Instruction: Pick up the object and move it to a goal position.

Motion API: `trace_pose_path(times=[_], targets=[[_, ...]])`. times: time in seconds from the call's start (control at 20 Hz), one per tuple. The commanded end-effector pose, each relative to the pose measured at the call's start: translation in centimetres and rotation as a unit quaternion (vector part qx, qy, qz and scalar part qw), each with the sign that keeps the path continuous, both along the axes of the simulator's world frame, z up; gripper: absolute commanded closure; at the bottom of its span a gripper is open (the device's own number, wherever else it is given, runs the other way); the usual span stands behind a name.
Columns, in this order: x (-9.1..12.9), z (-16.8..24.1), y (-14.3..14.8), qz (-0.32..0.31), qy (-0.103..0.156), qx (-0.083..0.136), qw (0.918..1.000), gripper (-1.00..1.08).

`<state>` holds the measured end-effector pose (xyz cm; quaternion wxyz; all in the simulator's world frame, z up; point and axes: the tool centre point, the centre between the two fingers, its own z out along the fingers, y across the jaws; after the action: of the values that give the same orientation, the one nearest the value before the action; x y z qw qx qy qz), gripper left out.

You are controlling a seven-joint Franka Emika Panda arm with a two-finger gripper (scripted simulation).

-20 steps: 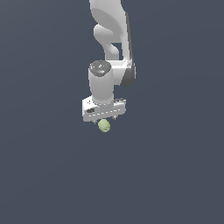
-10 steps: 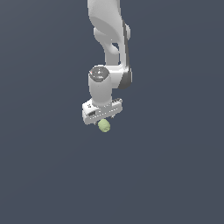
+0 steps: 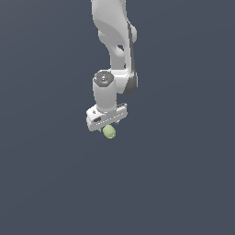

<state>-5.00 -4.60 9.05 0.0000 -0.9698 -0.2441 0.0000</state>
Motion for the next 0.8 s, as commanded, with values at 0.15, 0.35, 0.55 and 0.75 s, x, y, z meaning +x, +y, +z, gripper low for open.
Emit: trace_pose_path(times=[0.15,0.35,0.55,0.75], targets=[[0.0,-1.2,0.0,0.001,0.000,0.000,1.0000,-0.92],[-0.1,-3.1,0.0,0.002,0.000,0.000,1.0000,-0.92],[-0.1,-4.6,0.0,0.002,0.000,0.000,1.0000,-0.92],[-0.1,-5.0,0.0,0.002,0.000,0.000,1.0000,-0.92]])
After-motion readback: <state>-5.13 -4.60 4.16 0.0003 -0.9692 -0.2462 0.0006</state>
